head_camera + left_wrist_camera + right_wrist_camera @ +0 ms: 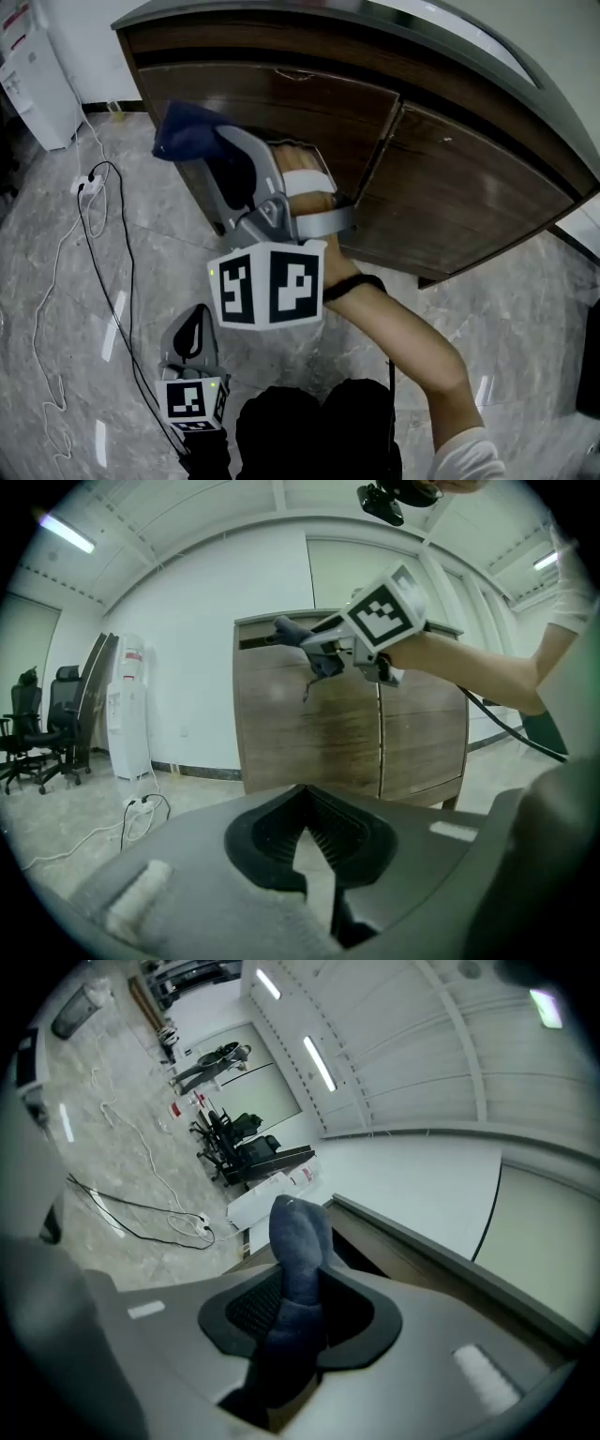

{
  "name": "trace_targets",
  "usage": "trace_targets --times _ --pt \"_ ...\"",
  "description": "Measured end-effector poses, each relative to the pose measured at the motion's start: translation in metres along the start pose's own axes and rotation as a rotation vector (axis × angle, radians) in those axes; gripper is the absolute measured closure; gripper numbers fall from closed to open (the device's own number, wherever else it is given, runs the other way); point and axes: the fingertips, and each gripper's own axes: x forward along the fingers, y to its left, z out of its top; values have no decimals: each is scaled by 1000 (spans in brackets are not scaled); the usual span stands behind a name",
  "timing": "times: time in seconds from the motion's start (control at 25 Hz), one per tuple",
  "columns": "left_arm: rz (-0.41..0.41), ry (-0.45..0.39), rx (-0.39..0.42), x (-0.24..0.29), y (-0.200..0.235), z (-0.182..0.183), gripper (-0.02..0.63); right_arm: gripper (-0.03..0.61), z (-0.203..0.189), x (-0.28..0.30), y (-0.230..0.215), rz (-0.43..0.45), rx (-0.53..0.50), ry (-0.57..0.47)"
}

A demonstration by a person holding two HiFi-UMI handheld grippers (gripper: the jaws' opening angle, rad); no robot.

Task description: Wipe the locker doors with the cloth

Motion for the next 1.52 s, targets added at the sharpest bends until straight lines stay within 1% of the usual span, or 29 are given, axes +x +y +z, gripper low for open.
trace_targets --times 0.12,0.2,0.36,0.44,0.48,0.56,0.68,0.76,0.8,0.92,1.0,1.12,1.2,1.32,1.4,1.52 --pt "-28 -19 19 3 -21 35 611 462 -21 -44 -17 65 165 23" --pt "-50 -22 17 1 -32 62 611 462 -27 -70 -32 95 252 51" --pt "-118 -25 11 -9 -51 138 611 462 -18 -109 -67 122 331 114" --pt "-125 -29 22 -20 -59 180 611 462 -10 -127 -85 135 383 133" --pt "-121 -30 30 -26 -64 201 611 462 -6 -139 -96 128 418 146" --pt "-125 -30 49 -41 -82 242 611 462 -2 -164 -124 78 516 184" --pt "-170 -13 69 -63 -110 302 611 462 8 -203 -176 -15 690 239" --pt "-199 -16 76 -75 -122 345 611 462 23 -227 -214 -68 758 254" --pt "-211 -25 77 -82 -126 368 611 462 34 -238 -234 -91 769 254" --pt "-241 -62 86 -106 -132 435 611 462 73 -268 -292 -139 755 224" --pt "-257 -76 105 -122 -135 482 612 462 96 -286 -322 -162 775 224" --pt "-268 -124 123 -139 -130 548 611 462 118 -309 -365 -218 839 250" --pt "-262 -144 119 -150 -123 582 612 462 132 -324 -389 -235 861 283" --pt "-261 -173 121 -165 -113 615 611 461 150 -343 -411 -234 857 329" --pt "-264 -190 120 -171 -109 631 612 460 160 -349 -422 -240 845 331" --pt "-266 -189 116 -179 -105 647 612 460 172 -359 -432 -238 831 334"
